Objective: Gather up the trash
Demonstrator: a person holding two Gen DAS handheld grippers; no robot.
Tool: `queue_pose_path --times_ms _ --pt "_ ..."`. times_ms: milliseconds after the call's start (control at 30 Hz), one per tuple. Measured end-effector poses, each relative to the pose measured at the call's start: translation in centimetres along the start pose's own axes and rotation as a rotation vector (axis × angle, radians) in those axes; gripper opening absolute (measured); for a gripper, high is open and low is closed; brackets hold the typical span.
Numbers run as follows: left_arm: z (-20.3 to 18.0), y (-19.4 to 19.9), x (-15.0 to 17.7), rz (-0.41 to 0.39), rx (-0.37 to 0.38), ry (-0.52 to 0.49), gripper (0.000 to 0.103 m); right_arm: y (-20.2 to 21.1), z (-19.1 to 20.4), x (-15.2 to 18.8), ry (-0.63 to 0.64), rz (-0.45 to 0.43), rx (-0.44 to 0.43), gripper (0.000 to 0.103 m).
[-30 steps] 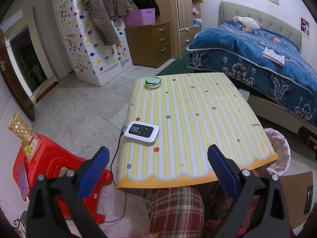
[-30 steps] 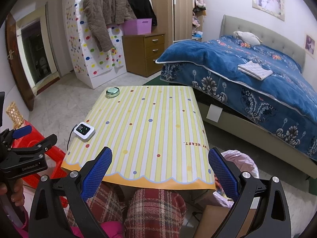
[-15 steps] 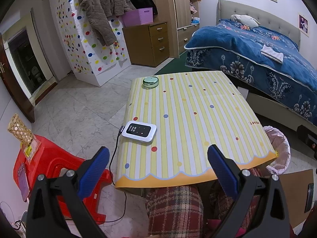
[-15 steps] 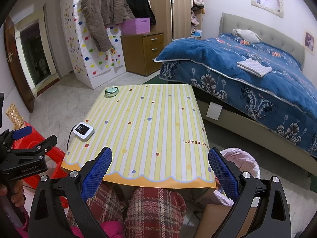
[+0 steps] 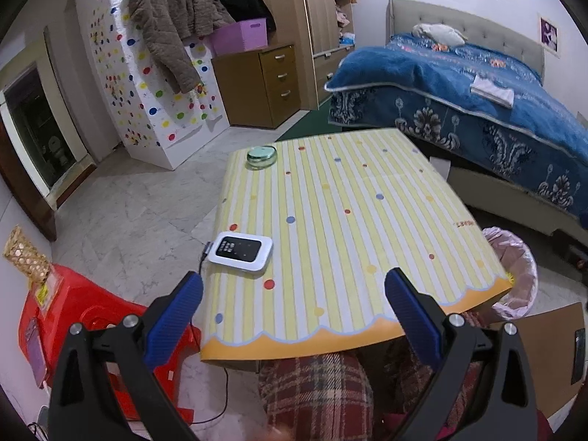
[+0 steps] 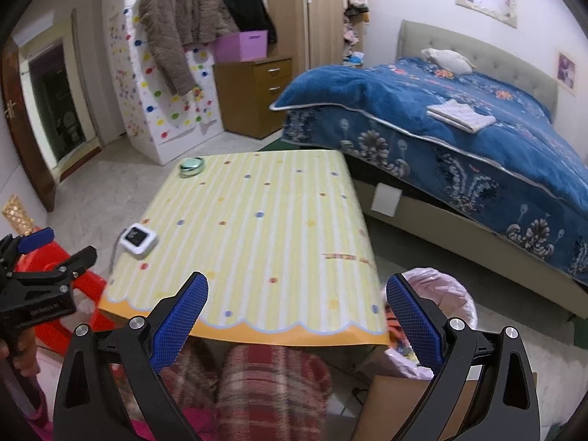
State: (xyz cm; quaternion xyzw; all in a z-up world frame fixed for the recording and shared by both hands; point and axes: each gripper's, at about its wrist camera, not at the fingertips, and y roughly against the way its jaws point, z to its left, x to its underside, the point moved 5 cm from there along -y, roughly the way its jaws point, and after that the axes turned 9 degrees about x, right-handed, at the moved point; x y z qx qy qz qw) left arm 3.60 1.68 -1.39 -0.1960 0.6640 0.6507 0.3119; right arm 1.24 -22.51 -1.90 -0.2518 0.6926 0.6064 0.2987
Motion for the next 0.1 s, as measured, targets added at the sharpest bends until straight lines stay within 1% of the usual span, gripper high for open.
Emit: queue_pose_path --times_ms 67,100 --pt "-0.3 -1.6 0.4 0.020 0.005 0.002 0.096 -1.5 -2.6 1.7 -0.013 0.001 0.057 0.096" --pt "-0.6 -2.4 0.6 0.029 0.025 0.005 0.096 -2.5 -4.2 2.9 -0.021 0.006 0.072 0.096"
